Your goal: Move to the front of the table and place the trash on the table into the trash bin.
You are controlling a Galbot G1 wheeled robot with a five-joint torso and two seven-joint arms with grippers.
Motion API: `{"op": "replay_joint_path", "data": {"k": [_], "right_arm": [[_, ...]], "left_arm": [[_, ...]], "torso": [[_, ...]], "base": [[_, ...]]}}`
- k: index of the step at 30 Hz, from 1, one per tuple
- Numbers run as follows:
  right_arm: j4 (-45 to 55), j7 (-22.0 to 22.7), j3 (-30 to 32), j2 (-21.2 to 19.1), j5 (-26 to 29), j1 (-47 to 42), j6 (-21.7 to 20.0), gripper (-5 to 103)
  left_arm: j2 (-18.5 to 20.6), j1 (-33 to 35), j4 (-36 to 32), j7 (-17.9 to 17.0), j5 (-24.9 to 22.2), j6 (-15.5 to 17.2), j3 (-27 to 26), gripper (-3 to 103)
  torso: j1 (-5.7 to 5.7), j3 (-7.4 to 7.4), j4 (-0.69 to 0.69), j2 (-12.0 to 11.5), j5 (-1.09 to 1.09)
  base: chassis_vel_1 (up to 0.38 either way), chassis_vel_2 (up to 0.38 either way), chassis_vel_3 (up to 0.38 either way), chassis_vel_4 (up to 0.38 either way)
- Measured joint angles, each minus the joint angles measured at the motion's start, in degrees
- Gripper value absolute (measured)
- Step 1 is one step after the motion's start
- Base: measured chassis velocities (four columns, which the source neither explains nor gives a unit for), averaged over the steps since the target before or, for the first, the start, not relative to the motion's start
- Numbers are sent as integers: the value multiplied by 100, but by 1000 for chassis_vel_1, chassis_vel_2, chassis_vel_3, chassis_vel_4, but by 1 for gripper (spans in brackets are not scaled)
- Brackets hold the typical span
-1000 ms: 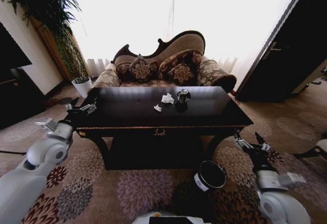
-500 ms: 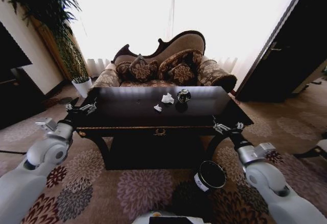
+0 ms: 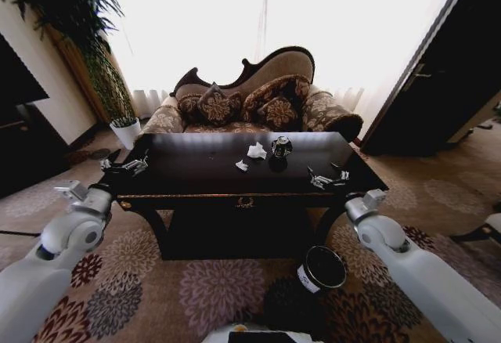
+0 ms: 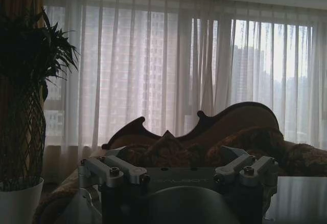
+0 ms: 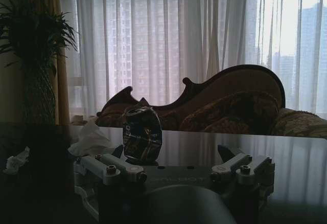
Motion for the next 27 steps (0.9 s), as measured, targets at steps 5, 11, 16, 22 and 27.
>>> {"op": "replay_joint_path", "data": {"k": [5, 11, 16, 22, 27], "right_arm": [[-358, -67, -530, -52, 62, 470, 25, 100], [-975, -122, -1192, 75, 168, 1393, 56, 100], [-1592, -220, -1670, 207, 233, 2050, 124, 100], [-1957, -248, -2083, 363, 212, 2453, 180, 100], [-2245, -270, -2436, 567, 186, 2768, 204, 100]], "left_arm": [[0, 0, 0, 1, 0, 0, 0, 100], [0, 0, 0, 1, 0, 0, 0, 100], [0, 0, 0, 1, 0, 0, 0, 100], [0, 0, 0, 1, 0, 0, 0, 100], [0, 0, 0, 1, 0, 0, 0, 100]], "torso": [[0, 0, -2, 0, 0], [-1, 0, -1, 0, 1], [0, 0, 0, 0, 2], [-1, 0, -2, 1, 1], [-1, 0, 0, 1, 0]], "base": [[0, 0, 0, 0], [0, 0, 0, 0], [0, 0, 0, 0], [0, 0, 0, 0], [0, 0, 0, 0]]}}
